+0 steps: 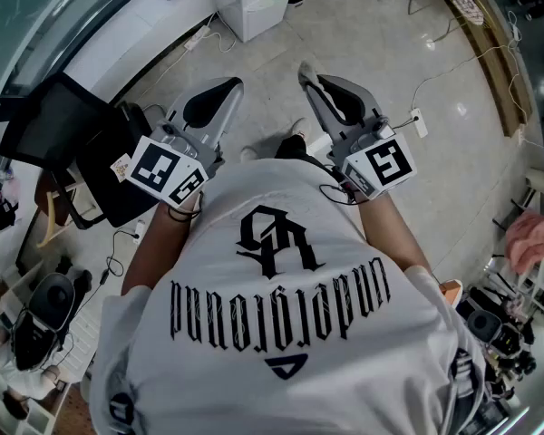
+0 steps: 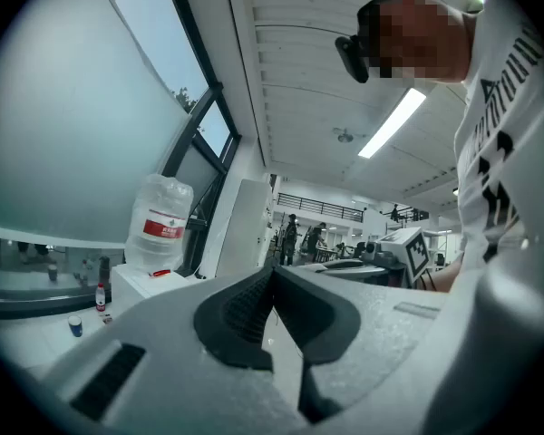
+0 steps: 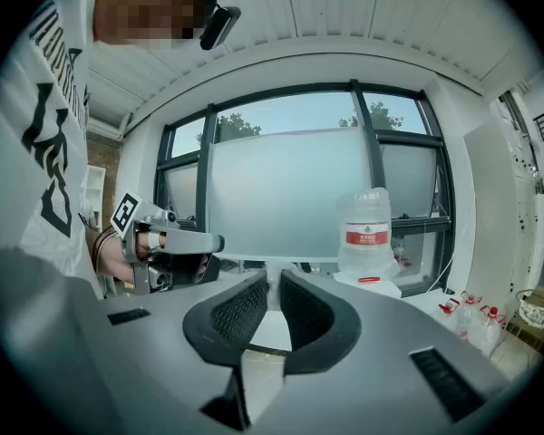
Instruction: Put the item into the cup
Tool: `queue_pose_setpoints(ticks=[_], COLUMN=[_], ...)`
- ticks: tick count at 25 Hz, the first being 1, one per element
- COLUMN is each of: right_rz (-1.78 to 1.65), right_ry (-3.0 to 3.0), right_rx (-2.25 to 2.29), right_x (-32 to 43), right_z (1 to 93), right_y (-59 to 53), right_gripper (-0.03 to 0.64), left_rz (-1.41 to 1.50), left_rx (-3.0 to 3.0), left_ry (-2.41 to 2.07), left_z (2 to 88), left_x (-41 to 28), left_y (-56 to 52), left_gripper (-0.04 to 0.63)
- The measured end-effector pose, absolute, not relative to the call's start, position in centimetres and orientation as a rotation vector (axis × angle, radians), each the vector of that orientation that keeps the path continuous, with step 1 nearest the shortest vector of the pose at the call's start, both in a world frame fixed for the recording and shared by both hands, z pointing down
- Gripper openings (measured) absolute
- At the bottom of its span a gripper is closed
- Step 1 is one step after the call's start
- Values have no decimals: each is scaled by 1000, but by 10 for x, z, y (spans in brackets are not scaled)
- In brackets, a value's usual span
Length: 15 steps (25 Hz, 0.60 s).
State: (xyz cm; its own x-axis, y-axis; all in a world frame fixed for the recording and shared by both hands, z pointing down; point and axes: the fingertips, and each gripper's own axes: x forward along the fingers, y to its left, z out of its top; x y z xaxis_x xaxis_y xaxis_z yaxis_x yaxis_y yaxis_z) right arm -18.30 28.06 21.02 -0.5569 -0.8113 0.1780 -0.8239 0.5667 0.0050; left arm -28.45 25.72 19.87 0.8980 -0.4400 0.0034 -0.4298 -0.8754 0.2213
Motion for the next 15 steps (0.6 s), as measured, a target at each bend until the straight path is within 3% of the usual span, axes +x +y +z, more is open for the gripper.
queue_pose_setpoints(ticks=[15], right_rz=[144], right_ry=[-2616], right_rx=[1373], right_x=[-126], right_z=[218], right_y=[259], right_gripper=[52], left_rz=[-14], left_rx=[2865], left_ry=[-671], left_z=[204], left_x=[-226], left_y=[229], left_gripper=[15])
